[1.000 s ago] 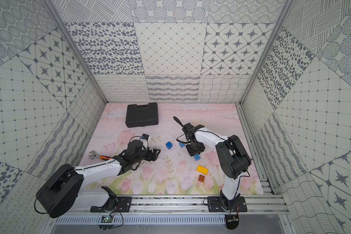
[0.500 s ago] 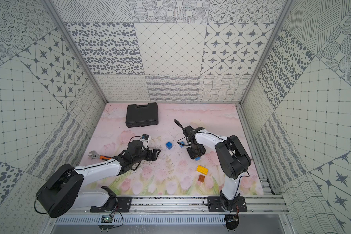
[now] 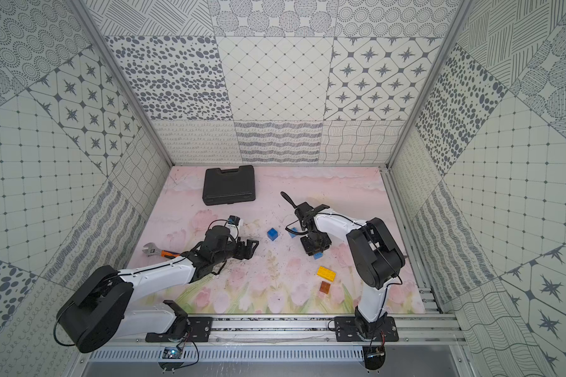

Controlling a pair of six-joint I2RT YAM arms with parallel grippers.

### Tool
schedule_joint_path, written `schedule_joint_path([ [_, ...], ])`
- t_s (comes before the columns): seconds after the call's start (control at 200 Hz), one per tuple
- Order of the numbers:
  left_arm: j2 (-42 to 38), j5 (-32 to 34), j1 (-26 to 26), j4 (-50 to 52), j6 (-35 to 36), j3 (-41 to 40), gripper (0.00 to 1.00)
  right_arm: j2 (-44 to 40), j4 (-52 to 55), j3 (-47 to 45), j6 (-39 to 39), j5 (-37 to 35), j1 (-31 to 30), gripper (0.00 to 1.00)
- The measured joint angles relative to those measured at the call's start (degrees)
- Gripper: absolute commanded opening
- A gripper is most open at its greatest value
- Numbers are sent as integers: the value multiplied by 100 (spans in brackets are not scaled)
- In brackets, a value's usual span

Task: Assemble the letter f with lego
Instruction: Pick up the lego brick from the center of the board.

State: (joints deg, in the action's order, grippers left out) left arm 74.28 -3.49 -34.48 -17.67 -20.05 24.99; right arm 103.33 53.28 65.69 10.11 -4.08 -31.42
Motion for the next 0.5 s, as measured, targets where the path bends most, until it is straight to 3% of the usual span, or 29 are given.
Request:
schedule_joint_path([
  [0.15, -4, 0, 0, 0, 2, 0, 91, 0, 0, 0, 2, 2, 7, 40],
  [0.255, -4, 0, 0, 0, 2, 0, 91, 0, -2, 0, 20, 0, 7, 47],
  [0.5, -4, 0, 0, 0, 2, 0, 91, 0, 0, 4, 26, -24, 13, 47],
])
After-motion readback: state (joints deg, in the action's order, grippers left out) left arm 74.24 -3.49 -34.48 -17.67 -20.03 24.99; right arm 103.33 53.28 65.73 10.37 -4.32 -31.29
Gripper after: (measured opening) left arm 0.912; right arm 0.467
